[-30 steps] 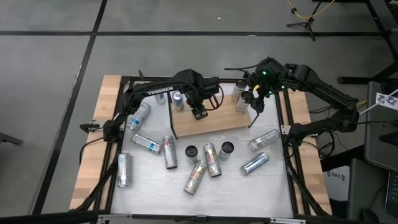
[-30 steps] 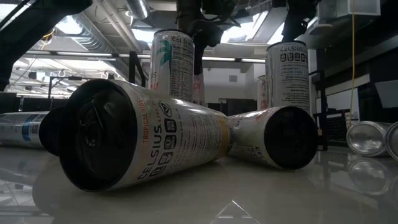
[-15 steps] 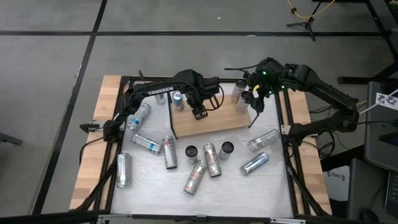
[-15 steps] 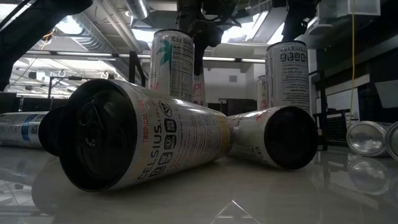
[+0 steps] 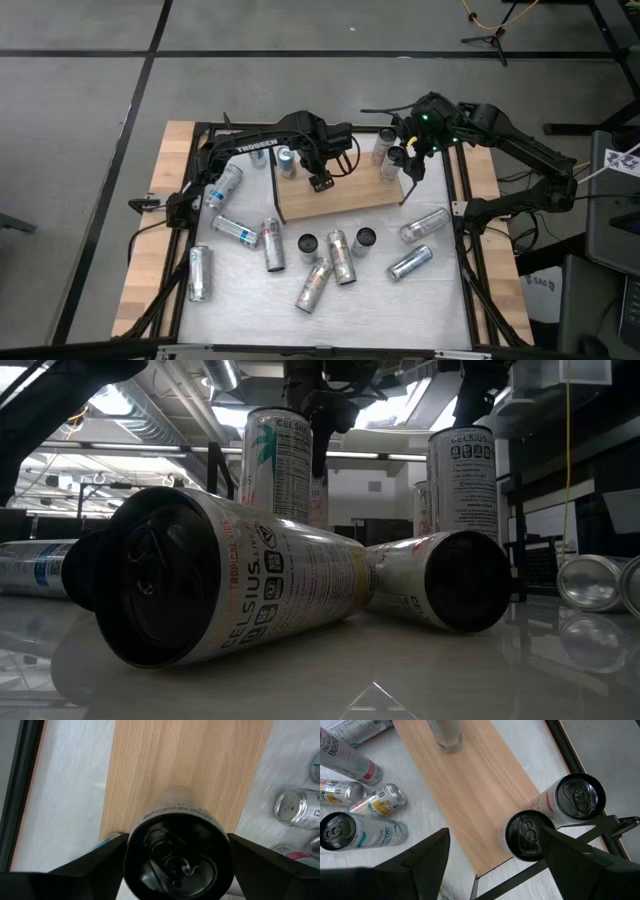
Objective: Place canned beverage on shelf
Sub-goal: Put the white-pink soda can on the shelf
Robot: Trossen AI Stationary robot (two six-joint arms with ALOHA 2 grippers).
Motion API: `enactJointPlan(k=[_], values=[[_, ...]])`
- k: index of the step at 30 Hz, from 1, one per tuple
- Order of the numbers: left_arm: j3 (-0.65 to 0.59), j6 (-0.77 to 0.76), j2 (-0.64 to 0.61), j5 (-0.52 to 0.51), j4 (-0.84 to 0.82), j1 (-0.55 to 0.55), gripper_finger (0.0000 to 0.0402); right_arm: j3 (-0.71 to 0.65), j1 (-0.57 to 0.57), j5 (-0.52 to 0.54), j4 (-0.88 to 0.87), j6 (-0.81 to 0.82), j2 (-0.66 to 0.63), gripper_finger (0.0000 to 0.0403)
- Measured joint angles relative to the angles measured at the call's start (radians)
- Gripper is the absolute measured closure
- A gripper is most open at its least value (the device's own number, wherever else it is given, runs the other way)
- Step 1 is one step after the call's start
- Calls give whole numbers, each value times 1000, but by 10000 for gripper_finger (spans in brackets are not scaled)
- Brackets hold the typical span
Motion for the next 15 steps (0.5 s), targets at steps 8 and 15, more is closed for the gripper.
enactJointPlan(k=[8,15], values=[[0,-20,-2,1,-1,0,62,0,0,0,1,0,0,100],[2,-19,-55,4,-18,0,61,0,0,0,44,0,0,100]])
